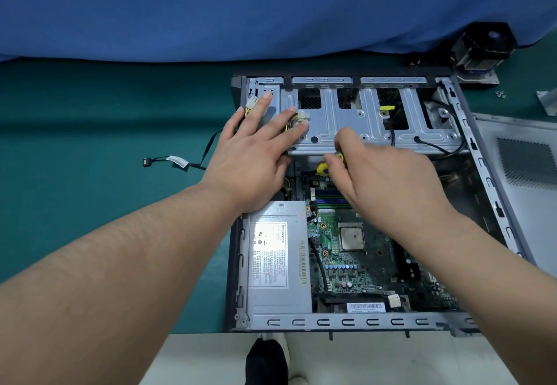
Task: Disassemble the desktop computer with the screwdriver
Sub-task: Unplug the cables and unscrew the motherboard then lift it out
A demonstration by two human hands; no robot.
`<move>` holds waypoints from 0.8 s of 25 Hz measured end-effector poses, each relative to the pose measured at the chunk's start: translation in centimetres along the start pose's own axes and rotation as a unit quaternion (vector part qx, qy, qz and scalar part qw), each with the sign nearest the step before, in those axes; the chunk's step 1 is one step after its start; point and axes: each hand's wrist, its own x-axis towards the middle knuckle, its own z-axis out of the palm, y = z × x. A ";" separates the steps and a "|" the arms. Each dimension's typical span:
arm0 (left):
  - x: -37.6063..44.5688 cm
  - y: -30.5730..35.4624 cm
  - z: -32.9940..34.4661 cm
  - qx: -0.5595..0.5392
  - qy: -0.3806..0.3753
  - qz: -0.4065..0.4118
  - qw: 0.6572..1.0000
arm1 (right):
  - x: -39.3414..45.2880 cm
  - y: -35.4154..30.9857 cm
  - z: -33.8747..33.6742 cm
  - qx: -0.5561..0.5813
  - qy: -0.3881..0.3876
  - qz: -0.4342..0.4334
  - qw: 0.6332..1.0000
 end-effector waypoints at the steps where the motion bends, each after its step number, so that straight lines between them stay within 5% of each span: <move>1: 0.0 0.0 0.0 0.000 0.000 -0.001 1.000 | 0.3 0.2 0.0 0.016 -0.007 -0.012 1.000; 6: 0.0 0.1 -0.1 -0.002 -0.005 -0.001 1.000 | 0.7 0.7 -0.8 0.052 -0.050 -0.089 0.993; 12: 0.0 0.1 -0.2 -0.005 -0.005 0.000 1.000 | 1.0 0.8 -0.9 -0.041 -0.006 -0.070 0.997; 20: 0.0 0.1 -0.3 -0.005 -0.013 -0.004 1.000 | 0.5 2.6 -0.7 0.050 -0.031 -0.125 0.990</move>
